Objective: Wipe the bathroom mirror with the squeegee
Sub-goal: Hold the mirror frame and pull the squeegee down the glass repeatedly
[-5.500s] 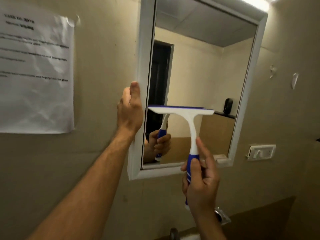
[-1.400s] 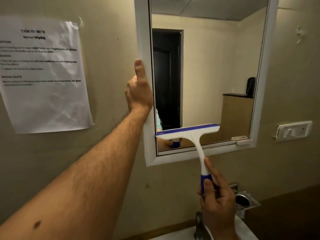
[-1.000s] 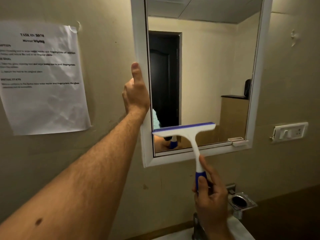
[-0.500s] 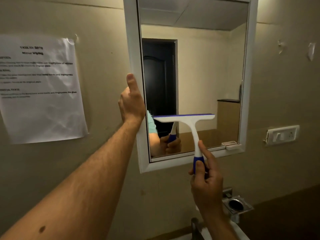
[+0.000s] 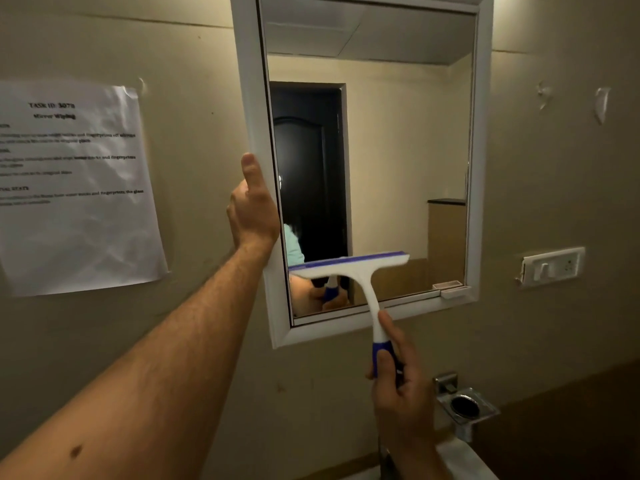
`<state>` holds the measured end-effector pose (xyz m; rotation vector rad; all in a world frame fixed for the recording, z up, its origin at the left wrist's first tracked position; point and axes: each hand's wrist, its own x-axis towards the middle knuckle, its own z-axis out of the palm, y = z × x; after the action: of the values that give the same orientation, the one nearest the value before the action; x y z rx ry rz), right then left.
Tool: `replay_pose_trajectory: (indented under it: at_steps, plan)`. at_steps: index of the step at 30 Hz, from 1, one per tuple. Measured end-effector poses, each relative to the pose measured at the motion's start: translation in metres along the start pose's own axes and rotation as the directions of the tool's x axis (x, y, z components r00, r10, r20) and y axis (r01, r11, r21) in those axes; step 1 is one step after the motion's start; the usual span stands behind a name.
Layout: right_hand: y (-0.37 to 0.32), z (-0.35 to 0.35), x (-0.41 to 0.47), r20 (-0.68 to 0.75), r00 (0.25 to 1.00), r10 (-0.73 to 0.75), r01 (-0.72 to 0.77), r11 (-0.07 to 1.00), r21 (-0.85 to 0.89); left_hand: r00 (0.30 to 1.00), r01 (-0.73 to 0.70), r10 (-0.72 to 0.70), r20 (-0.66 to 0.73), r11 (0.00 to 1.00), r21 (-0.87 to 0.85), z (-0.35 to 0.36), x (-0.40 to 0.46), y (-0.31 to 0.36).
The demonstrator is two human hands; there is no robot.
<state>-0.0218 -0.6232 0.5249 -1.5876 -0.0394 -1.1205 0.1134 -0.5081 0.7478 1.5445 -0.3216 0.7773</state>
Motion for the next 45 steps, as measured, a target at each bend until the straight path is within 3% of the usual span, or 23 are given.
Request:
replay_pose_trajectory:
  at_steps: [8,15,25,31,41,45]
  plan:
    - [0.012,-0.001,-0.015,0.033,0.999,0.035,-0.035,0.999,0.018,1.0,0.005,-0.005,-0.007,1.0,-0.017,0.001,0.003,-0.005]
    - [0.02,-0.014,-0.042,0.047,0.995,0.086,-0.081,0.992,-0.092,1.0,0.01,-0.01,0.001,1.0,-0.017,0.002,0.002,-0.004]
    - [0.006,-0.017,-0.012,-0.003,0.996,0.092,-0.092,0.996,0.011,0.998,0.039,-0.04,-0.041,0.999,-0.012,0.003,0.009,-0.009]
    - [0.02,-0.025,-0.036,0.049,0.989,0.14,-0.14,0.99,0.0,0.999,0.028,-0.028,-0.032,1.0,-0.012,0.003,0.006,-0.008]
    - [-0.008,-0.059,0.07,-0.113,0.993,-0.025,0.027,1.0,0.016,0.999,0.023,-0.023,-0.023,1.0,-0.001,0.003,0.007,-0.005]
    - [0.007,-0.075,0.073,-0.102,0.994,-0.033,0.032,0.999,-0.01,1.0,0.007,-0.007,-0.031,1.0,-0.003,0.003,0.007,-0.006]
